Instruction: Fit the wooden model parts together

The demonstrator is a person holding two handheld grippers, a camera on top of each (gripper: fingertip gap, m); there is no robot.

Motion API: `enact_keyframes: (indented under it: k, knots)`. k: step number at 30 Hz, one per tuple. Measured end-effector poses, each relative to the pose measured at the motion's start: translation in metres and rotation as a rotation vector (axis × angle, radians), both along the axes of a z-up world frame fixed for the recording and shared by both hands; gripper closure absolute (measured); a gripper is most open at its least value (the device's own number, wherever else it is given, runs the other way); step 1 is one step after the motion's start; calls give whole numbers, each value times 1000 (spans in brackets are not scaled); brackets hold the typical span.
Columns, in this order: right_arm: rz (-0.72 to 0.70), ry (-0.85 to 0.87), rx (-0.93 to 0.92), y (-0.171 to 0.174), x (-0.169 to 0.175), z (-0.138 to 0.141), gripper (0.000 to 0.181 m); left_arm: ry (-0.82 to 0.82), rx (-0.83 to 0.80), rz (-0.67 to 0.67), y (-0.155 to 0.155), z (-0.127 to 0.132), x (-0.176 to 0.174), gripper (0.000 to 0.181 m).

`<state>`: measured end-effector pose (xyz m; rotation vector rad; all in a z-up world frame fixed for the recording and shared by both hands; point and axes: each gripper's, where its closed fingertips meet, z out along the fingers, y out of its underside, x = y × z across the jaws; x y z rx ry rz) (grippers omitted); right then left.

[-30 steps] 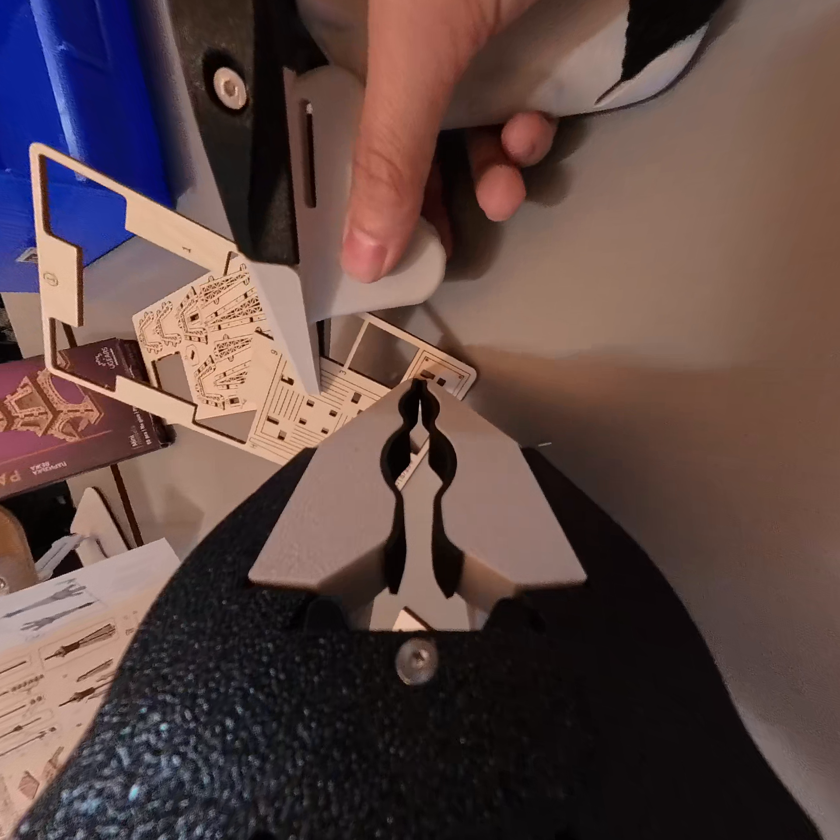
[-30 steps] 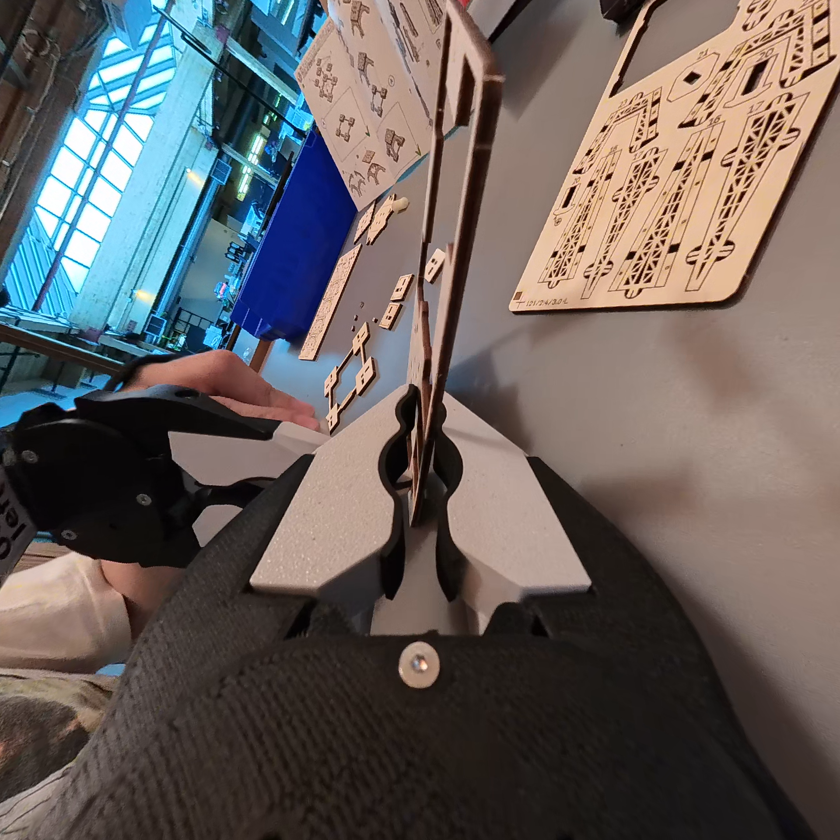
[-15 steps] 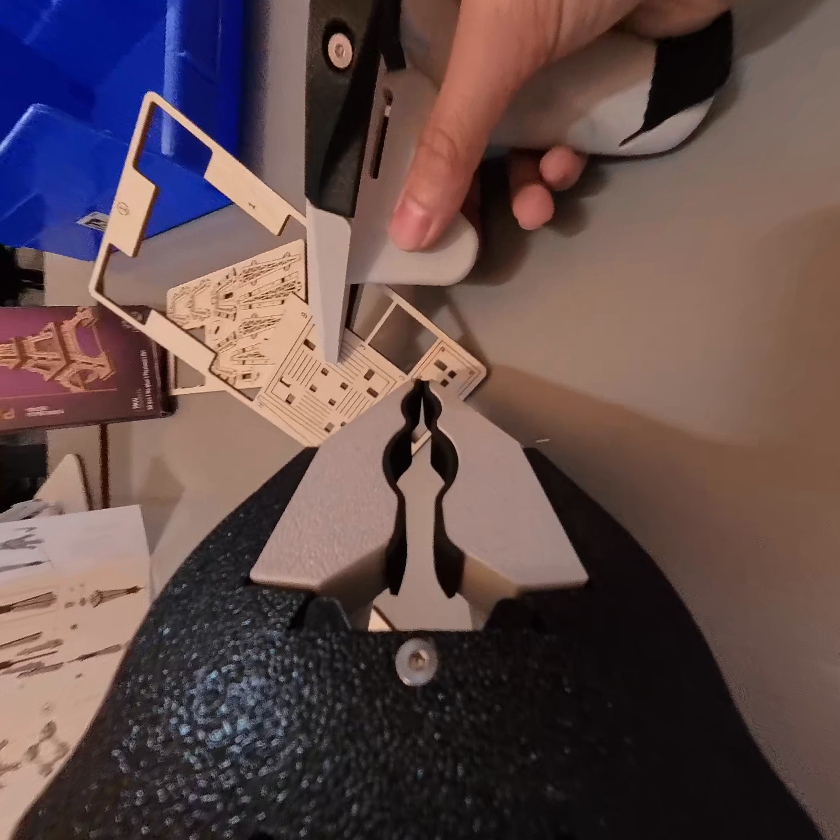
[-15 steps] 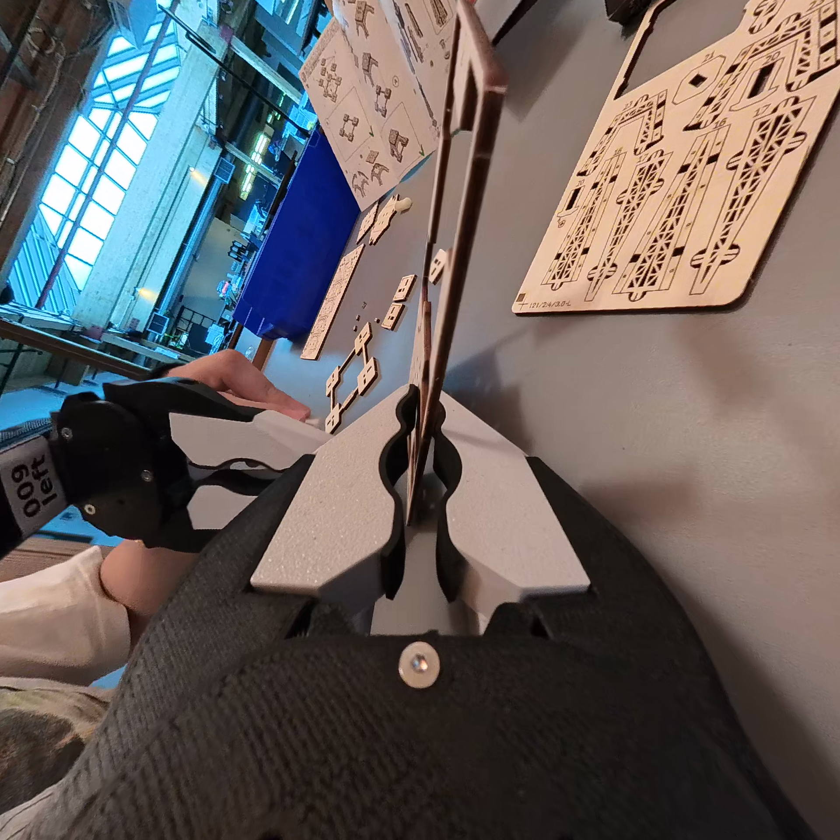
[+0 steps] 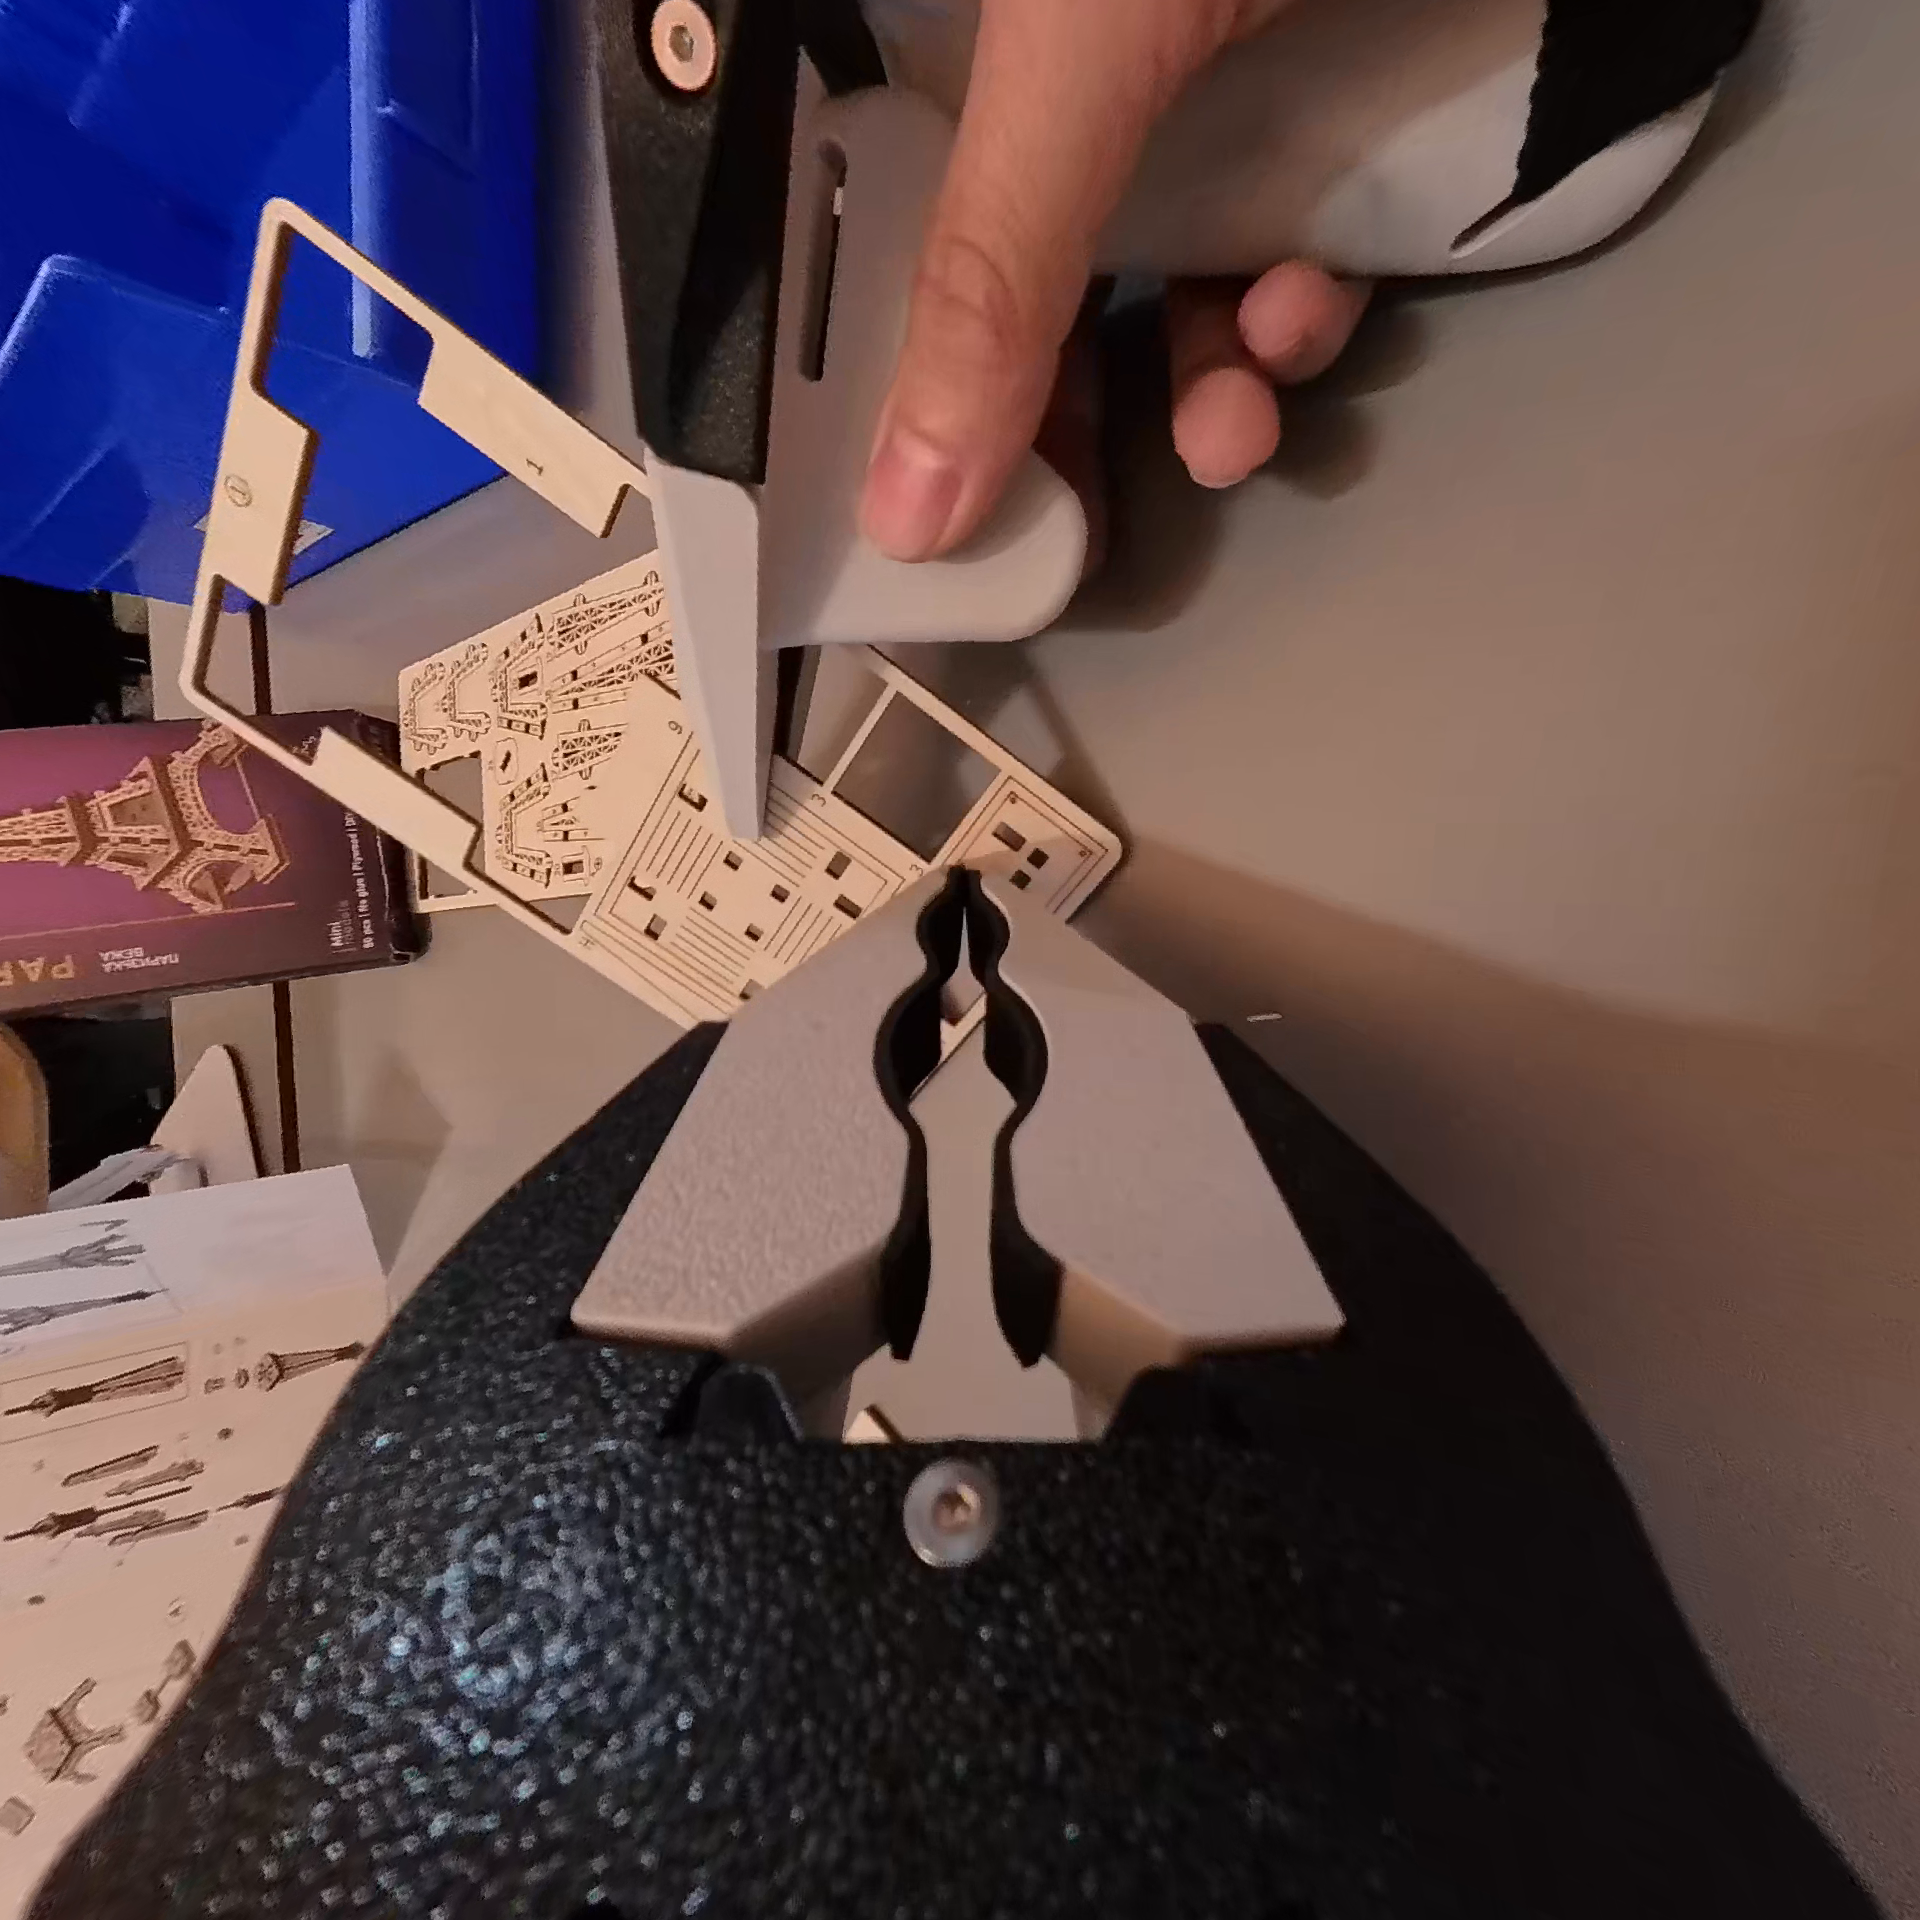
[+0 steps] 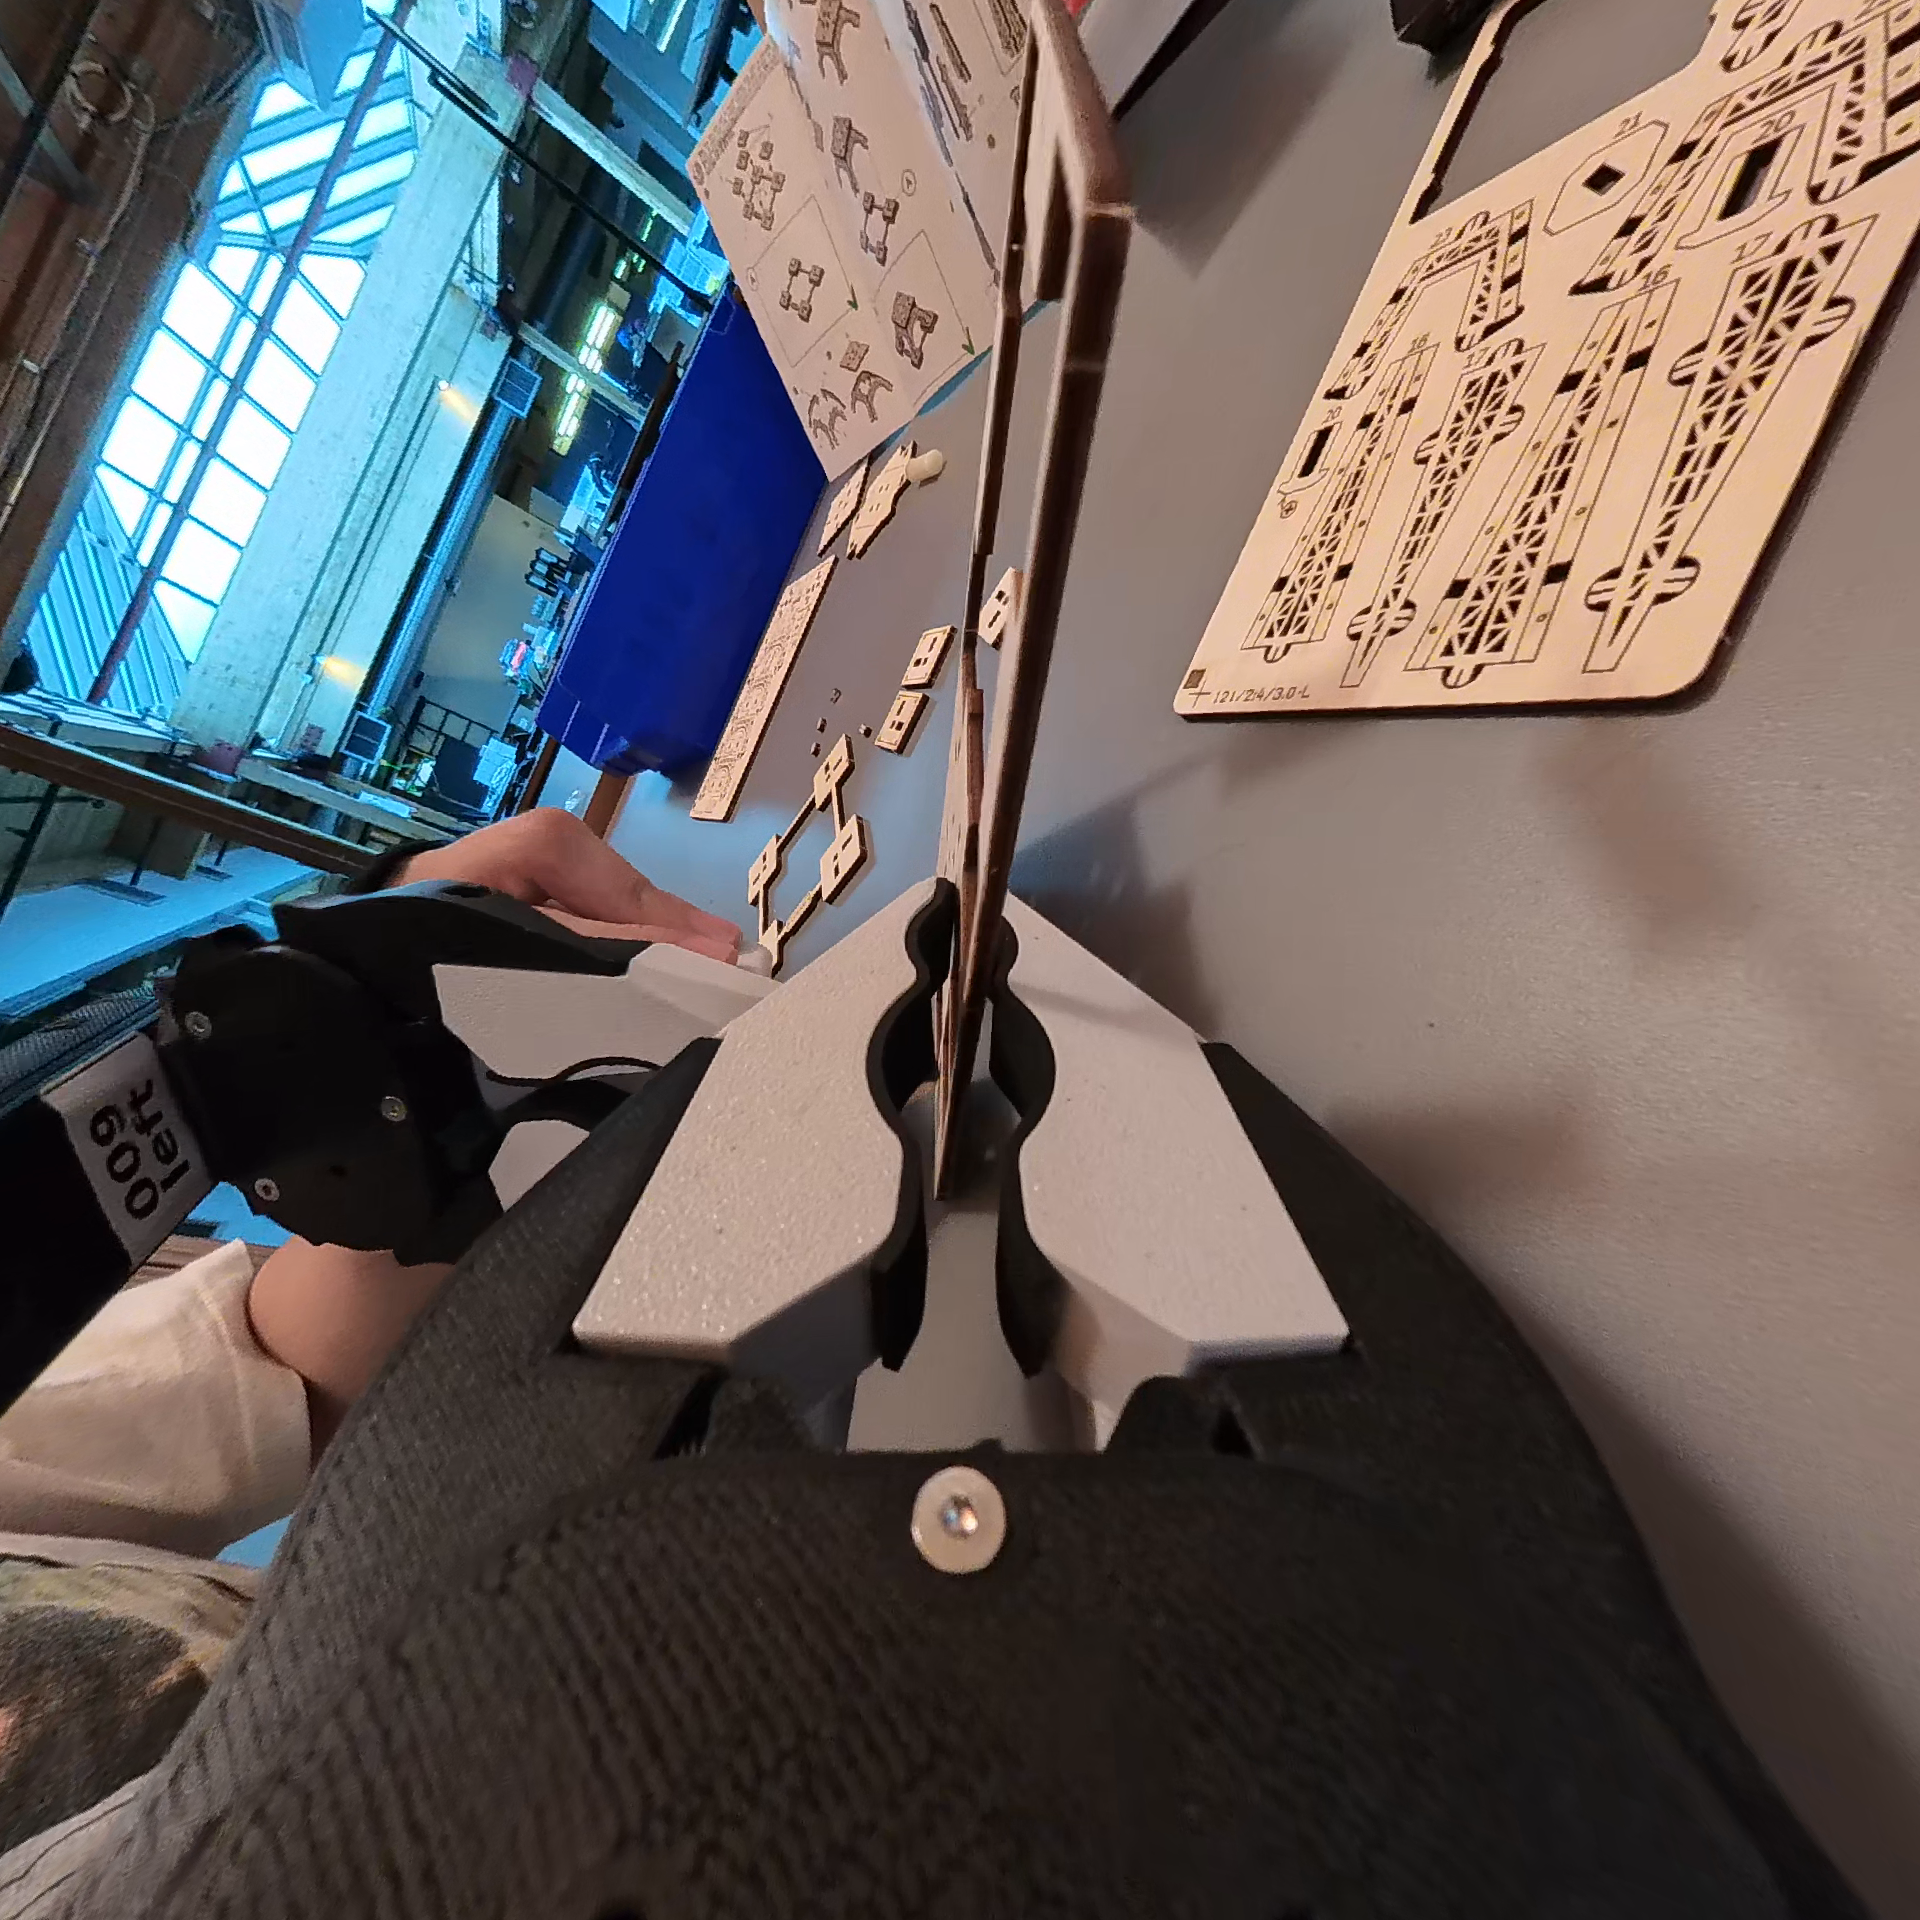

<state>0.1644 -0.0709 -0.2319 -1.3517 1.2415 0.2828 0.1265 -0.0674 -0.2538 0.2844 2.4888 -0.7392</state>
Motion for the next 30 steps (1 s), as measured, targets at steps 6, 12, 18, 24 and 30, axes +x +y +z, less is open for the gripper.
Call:
enact_keyframes:
  k: [6, 12, 18, 24, 30]
  knots:
    - [2, 0, -1, 0, 0, 0, 179, 7, -13, -20, -3, 0, -3, 181]
    - [-5, 3, -3, 0, 0, -1, 179, 49, 27, -19, -3, -1, -3, 181]
    - [-14, 13, -13, -1, 2, -3, 178, 84, 185, -124, -4, -3, -3, 181]
    - [-20, 25, -14, -2, 3, -5, 178, 43, 319, -173, -4, -4, -2, 181]
    - [-17, 23, -10, -1, 2, -4, 178, 0, 401, -201, -4, -8, -4, 181]
